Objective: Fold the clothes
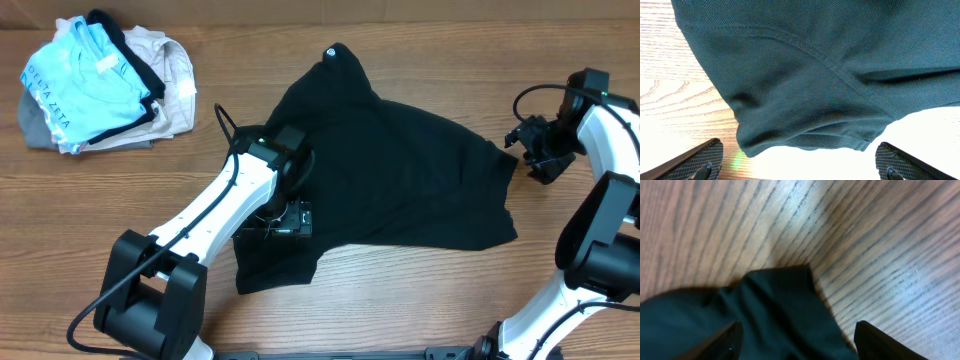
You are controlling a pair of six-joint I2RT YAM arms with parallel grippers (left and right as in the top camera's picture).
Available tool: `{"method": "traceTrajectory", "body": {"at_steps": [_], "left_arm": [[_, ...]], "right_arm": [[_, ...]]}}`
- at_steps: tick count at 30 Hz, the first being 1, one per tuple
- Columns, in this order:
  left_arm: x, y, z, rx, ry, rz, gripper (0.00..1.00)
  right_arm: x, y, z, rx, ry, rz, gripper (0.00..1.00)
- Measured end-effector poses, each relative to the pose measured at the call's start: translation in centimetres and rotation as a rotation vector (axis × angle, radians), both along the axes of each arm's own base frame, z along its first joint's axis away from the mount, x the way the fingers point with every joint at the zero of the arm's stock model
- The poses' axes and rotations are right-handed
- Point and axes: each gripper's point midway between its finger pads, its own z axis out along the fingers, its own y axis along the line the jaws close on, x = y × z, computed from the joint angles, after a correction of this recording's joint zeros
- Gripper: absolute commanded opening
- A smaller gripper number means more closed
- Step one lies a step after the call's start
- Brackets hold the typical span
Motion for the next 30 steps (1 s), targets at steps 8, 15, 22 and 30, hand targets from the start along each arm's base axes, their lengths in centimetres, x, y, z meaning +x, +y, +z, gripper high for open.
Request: {"method": "traceTrajectory", "body": {"at_steps": [8,15,22,30], "left_arm": [[0.0,0.0,0.0,0.001,0.002,0.0,1.0],[-0.1,0.0,0.0,0.002,0.004,0.0,1.0],[-0.1,0.1,0.0,0.003,0.004,0.0,1.0],[-0.1,0.1,0.0,0.003,0.004,0.0,1.0]], "right_arm": [[-1.4,0.5,-3.8,-0.001,0.002,0.002,0.65],[0.0,0.0,-3.7,-0.022,-0.055,0.007,0.57],[0.5,-0.2,-3.7,-0.034,-0.078,0.026,0.36],[0.8,-0.3,-4.2,-0.036,-0.081,0.034,0.04]]}}
